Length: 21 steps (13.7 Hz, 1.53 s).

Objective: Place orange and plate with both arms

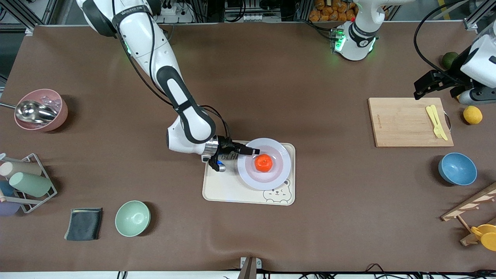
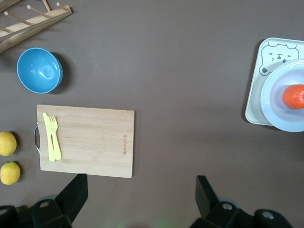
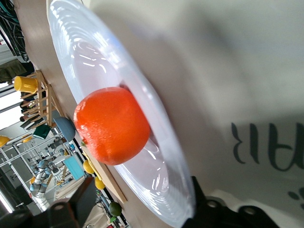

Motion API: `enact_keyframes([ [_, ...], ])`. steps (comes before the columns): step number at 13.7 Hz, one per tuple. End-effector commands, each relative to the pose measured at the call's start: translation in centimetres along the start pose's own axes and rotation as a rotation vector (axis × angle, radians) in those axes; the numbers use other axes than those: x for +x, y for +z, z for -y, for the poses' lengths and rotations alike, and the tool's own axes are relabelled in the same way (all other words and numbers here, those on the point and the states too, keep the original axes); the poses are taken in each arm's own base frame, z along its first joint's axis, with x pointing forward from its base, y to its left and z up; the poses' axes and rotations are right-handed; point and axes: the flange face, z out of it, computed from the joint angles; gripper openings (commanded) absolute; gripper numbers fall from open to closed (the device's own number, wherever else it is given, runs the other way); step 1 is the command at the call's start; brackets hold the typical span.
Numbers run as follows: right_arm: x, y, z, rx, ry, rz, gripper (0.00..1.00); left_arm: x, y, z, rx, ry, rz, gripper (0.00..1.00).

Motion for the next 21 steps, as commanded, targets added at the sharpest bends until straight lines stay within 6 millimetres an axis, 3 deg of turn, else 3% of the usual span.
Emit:
enact_keyframes([
  [1,2.2,-2.4,0.1,-0.038,-0.027,-0.009,1.0,-0.6,-0.1,0.0,0.008,0.018,0.003,1.0],
  [4,2.0,-3.8,1.0,-0.058,-0.064,-0.005,1.0,-0.7,-0.2,0.0,0.008,0.018,0.003,1.0],
  [7,1.6,-6.5,2.6,-0.096,-0.125,-0.012,1.0,-0.7,-0.2,0.1,0.008,0.017,0.003,1.0],
  [10,1.2,-10.9,5.0,-0.189,-0.254,-0.026,1.0,-0.7,-0.1,0.3,0.008,0.012,0.005,1.0],
  [12,-0.3,-14.0,7.4,-0.265,-0.363,-0.01,1.0,-0.6,-0.2,0.8,0.007,0.003,0.004,1.0],
  [15,-0.2,-22.3,9.1,-0.37,-0.451,0.042,1.0,-0.6,-0.2,1.1,0.007,-0.017,0.002,1.0],
  [17,-0.2,-28.8,9.7,-0.459,-0.495,0.05,1.0,-0.4,-1.6,1.3,0.0,-0.017,-0.028,1.0],
  [19,-0.7,-35.7,9.5,-0.596,-0.527,0.064,1.0,-0.3,-1.5,1.4,0.003,-0.018,-0.025,1.0],
  [21,-3.1,-42.6,10.9,-0.709,-0.558,0.037,1.0,-0.2,-1.3,1.5,0.002,-0.024,-0.022,1.0],
])
